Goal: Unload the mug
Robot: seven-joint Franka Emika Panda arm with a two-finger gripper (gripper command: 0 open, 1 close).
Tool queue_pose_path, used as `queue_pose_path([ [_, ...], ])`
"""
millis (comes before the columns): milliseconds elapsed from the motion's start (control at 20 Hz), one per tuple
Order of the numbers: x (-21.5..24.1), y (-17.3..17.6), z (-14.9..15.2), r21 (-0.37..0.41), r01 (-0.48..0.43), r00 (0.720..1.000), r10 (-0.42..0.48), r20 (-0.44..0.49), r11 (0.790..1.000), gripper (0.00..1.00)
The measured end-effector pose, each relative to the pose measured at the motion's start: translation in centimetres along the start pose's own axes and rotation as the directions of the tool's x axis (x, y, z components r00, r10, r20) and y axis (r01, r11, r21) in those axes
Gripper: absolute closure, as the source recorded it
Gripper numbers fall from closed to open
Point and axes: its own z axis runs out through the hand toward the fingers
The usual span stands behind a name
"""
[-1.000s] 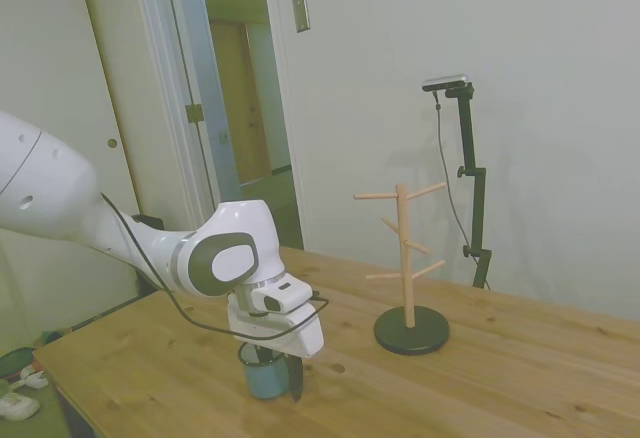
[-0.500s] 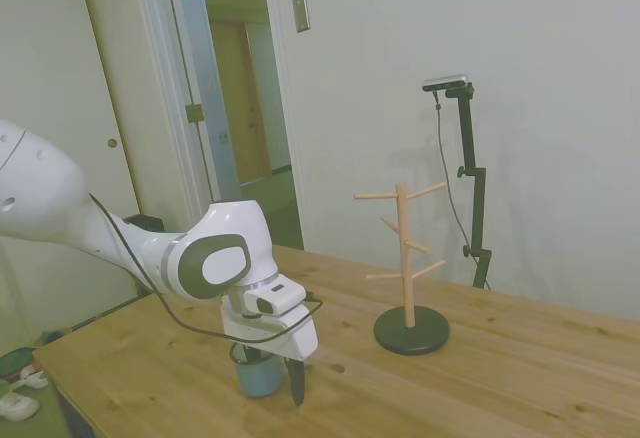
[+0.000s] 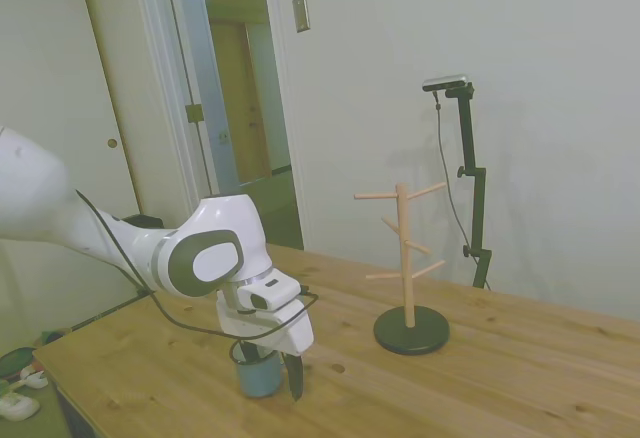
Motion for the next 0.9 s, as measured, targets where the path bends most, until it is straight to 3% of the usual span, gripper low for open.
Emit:
queue_pose_path([
  [500,-3.4,1.1,-7.0,0.109,0.025,0.994,-0.013,-0.106,0.994,0.0],
  [900,-7.4,-0.6,-7.2,0.072,0.162,0.981,-0.153,-0.117,0.984,0.0],
])
